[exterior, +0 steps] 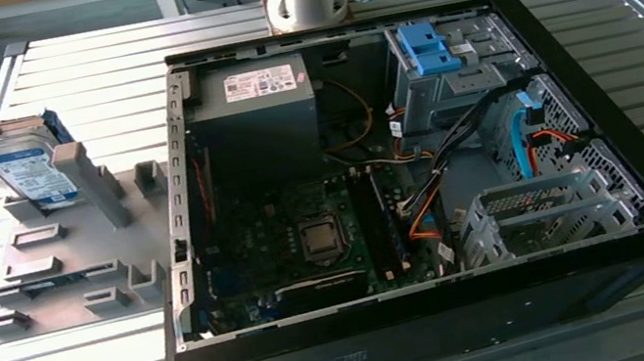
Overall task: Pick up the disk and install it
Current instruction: 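Pick up the disk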
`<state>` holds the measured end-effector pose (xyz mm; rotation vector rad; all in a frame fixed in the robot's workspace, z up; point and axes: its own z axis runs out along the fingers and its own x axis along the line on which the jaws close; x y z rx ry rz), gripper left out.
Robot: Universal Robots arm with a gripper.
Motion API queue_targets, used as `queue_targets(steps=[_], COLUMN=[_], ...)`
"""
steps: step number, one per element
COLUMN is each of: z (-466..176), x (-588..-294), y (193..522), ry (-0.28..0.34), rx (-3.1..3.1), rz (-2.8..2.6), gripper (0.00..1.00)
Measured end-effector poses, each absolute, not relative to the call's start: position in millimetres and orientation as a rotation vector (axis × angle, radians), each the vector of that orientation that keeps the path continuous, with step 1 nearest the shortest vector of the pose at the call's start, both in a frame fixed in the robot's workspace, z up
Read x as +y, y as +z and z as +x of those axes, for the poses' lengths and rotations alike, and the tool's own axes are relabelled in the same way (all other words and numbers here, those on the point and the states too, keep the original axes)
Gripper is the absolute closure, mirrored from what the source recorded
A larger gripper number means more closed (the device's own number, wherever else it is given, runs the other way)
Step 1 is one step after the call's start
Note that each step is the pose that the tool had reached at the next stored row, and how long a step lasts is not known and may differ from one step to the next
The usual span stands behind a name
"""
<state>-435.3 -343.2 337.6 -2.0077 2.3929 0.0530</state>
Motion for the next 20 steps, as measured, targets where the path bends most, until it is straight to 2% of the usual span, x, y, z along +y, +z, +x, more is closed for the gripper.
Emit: queue_targets(steps=[20], z=[-435.3], x=[-342.4], y=[318.9], ry=[0.045], rx=[2.397], rz=[-2.011], gripper=[0.47])
